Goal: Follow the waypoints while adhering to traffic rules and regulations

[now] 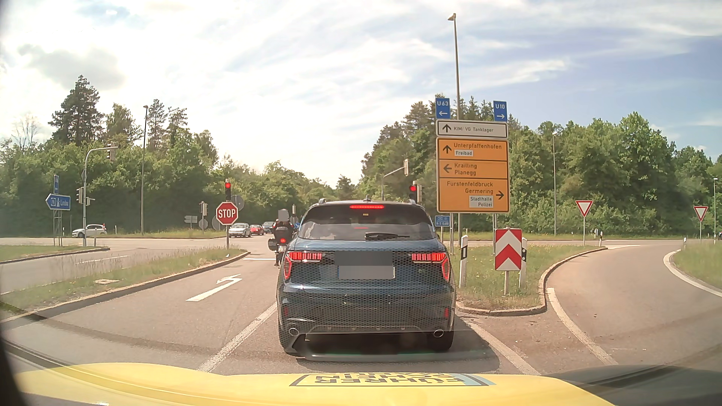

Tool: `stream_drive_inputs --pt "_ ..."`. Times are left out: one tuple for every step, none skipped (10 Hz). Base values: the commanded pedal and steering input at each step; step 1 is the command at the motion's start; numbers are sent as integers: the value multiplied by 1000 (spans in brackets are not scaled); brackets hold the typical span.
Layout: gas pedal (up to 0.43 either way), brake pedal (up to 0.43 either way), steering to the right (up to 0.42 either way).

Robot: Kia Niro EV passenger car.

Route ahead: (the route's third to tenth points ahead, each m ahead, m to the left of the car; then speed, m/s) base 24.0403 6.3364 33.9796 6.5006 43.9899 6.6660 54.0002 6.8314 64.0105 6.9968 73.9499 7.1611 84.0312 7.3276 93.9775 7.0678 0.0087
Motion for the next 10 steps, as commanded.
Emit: stream_drive_inputs --pt "0 213 -26" --pt "0 213 -26" --pt "0 213 -26" --pt "0 213 -26" --pt "0 213 -26" --pt "0 213 -26" --pt "0 213 -26" --pt "0 213 -26" --pt "0 213 -26" --pt "0 213 -26"
